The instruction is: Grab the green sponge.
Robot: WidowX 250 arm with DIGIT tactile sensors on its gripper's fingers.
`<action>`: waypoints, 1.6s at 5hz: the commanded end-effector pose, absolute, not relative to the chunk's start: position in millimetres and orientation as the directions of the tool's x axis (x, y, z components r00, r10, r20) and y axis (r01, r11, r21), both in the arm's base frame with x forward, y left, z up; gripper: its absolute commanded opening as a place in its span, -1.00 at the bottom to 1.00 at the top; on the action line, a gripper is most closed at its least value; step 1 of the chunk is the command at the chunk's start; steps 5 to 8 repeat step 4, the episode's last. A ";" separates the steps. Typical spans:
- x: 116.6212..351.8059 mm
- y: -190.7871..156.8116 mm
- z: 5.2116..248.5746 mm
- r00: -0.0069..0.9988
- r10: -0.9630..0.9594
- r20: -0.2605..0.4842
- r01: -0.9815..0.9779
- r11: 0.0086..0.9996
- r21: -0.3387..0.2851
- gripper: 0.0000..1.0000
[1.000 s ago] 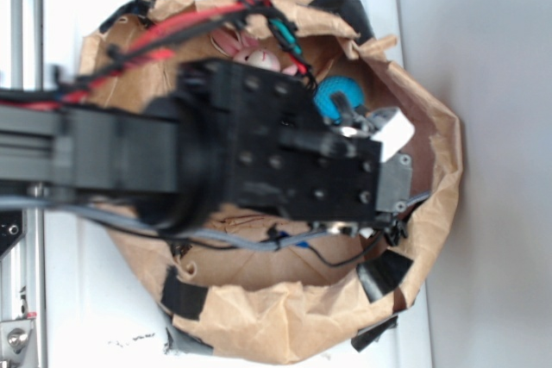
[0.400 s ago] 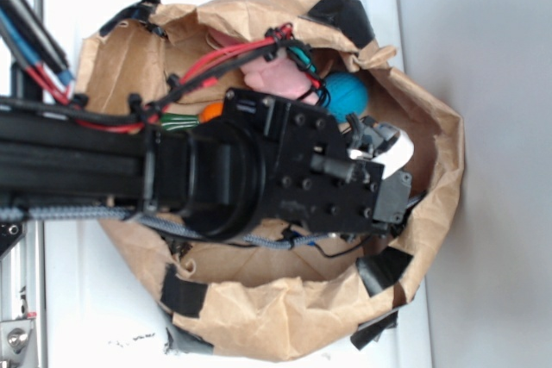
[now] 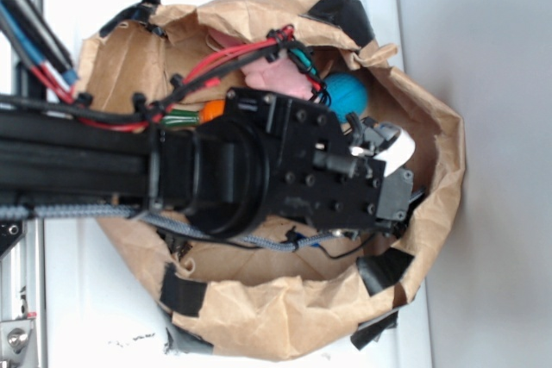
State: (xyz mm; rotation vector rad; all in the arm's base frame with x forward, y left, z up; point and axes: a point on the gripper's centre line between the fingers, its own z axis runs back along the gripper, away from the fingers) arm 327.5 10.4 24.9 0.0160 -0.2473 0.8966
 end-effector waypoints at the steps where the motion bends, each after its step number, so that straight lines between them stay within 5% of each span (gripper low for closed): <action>1: 317.2 29.2 121.8 0.748 0.633 0.200 -0.600 0.774 -0.202 -1.00; 2: 307.2 34.4 163.7 0.794 0.563 0.229 -0.543 0.826 -0.149 -1.00; 4: 291.6 30.4 171.7 0.831 0.474 0.290 -0.459 0.880 -0.124 -1.00; 8: 291.6 30.4 171.7 0.831 0.474 0.290 -0.459 0.880 -0.124 -1.00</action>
